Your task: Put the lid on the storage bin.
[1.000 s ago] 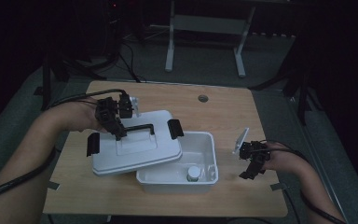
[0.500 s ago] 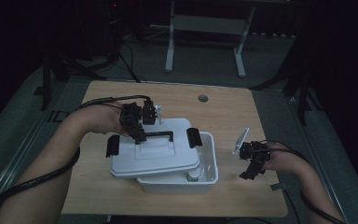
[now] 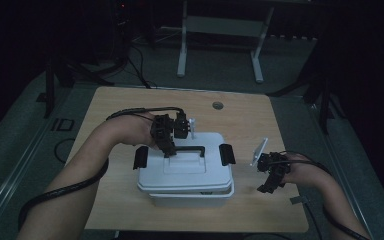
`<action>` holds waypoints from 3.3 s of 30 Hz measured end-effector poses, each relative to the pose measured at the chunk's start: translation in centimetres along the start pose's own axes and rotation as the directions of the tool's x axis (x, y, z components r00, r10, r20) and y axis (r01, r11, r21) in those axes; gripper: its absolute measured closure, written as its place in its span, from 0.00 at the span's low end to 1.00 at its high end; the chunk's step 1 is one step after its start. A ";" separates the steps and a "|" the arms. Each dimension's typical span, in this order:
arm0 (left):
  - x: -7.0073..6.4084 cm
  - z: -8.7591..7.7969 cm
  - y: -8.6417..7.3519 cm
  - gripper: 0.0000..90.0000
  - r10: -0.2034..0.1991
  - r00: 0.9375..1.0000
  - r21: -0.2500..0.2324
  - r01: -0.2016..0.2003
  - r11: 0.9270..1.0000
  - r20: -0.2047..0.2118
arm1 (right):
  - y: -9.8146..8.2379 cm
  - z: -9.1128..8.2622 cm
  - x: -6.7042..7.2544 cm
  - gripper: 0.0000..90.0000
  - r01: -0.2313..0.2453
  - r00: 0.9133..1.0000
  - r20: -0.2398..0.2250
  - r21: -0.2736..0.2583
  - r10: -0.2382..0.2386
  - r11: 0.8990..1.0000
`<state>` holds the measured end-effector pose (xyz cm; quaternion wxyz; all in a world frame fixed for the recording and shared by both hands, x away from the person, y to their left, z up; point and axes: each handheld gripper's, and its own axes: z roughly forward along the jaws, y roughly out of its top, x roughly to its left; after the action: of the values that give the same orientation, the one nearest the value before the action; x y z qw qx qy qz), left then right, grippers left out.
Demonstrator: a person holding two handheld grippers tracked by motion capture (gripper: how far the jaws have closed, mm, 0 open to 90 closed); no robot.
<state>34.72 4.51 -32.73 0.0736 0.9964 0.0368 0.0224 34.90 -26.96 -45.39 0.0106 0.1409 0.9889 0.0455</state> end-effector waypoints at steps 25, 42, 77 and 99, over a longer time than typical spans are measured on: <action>0.9 3.4 1.4 0.93 0.015 0.998 0.014 -0.015 1.000 0.057 | 0.4 0.7 0.1 0.19 0.012 1.000 -0.013 0.008 -0.012 1.000; 1.8 3.0 -1.5 0.09 -0.079 0.996 -0.057 0.077 0.995 -0.031 | 0.4 0.3 -0.1 0.19 0.010 1.000 -0.004 0.007 -0.010 1.000; 0.0 4.3 -15.2 0.03 -0.257 0.966 -0.201 0.246 0.948 -0.029 | -0.1 0.5 -0.1 0.19 -0.012 0.999 0.030 -0.023 0.013 1.000; -1.6 7.9 -19.6 0.03 -0.302 0.953 -0.192 0.293 0.937 -0.022 | -0.1 1.1 0.1 0.19 -0.016 0.999 0.036 -0.035 0.017 0.999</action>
<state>32.14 22.60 -43.54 0.1682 0.9671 0.1867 0.0399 34.83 -26.97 -46.54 0.0308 0.1498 0.9864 0.0603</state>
